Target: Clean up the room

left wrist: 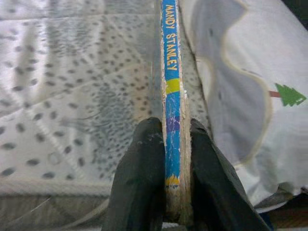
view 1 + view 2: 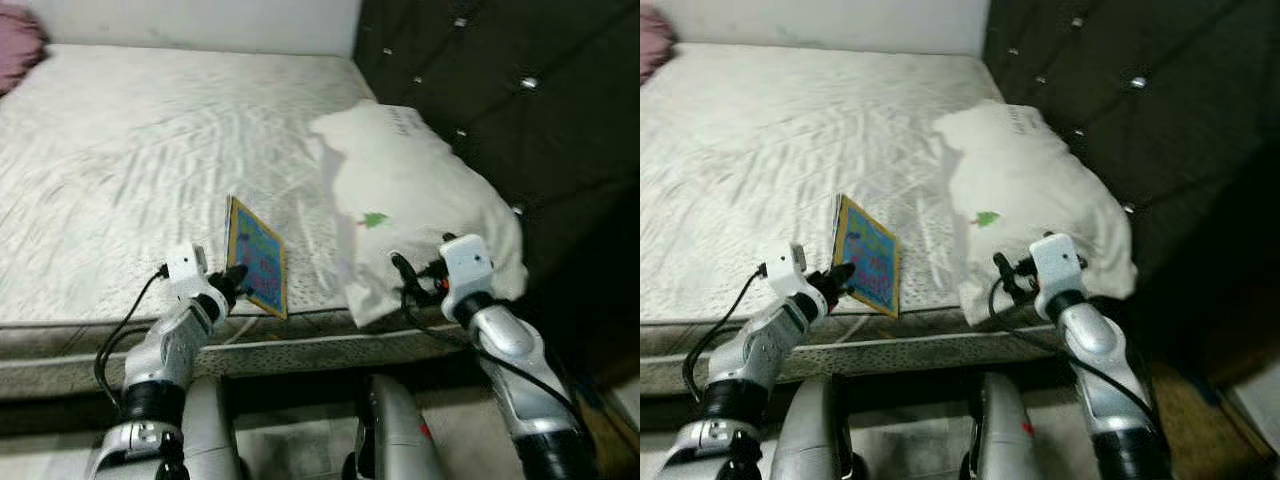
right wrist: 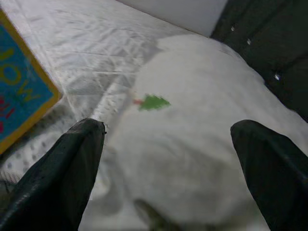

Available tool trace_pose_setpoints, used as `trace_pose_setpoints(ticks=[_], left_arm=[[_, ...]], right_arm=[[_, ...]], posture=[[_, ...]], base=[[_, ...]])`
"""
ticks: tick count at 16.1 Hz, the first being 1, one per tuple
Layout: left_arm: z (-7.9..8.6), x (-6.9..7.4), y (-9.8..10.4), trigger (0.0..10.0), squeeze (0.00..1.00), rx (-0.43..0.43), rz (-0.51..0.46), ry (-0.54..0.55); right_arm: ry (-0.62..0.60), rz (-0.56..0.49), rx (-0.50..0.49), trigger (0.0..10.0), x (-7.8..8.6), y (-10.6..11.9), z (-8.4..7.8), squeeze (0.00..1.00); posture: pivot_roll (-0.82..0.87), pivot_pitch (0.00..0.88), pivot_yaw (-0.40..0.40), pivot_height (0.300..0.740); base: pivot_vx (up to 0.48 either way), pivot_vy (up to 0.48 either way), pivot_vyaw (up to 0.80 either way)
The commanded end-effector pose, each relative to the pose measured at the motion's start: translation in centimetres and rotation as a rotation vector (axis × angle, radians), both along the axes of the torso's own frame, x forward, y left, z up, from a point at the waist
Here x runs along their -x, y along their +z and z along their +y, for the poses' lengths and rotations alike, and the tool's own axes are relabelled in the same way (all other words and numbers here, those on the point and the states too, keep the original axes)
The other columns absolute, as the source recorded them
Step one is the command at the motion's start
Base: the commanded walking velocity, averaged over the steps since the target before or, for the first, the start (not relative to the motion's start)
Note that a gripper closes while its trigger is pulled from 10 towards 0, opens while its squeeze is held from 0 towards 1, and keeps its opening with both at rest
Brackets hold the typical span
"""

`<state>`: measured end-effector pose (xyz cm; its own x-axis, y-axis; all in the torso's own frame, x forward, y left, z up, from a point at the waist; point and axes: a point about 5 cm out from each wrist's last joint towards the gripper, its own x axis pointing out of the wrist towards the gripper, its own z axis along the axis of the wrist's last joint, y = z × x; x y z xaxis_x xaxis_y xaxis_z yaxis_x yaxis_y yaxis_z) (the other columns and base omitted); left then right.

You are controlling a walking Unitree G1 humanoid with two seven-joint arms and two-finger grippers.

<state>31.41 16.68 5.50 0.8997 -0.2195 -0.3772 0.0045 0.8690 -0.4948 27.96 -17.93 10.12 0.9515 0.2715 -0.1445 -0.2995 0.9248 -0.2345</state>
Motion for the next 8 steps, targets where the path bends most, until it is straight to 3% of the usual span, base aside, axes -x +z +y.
trace_pose_setpoints(ticks=[1,6,8], left_arm=[[-0.3,-1.1,1.1,10.0,0.0,0.014,-0.062,-0.02],[0.3,-3.8,3.6,10.0,0.0,0.102,-0.169,0.055],[-0.3,-4.5,3.8,10.0,0.0,0.169,-0.153,0.052]], right_arm=[[-0.019,-0.021,0.013,10.0,0.2,1.0,-1.0,0.0],[-0.032,0.0,0.066,10.0,2.7,1.8,-3.1,0.0],[-0.022,0.002,0.076,10.0,3.0,2.2,-3.2,0.0]], posture=[[-0.17,0.019,-0.091,0.582],[-0.25,0.041,-0.115,0.582],[-0.26,0.042,-0.122,0.582]], base=[[0.0,0.0,0.0],[0.0,0.0,0.0],[0.0,0.0,0.0]])
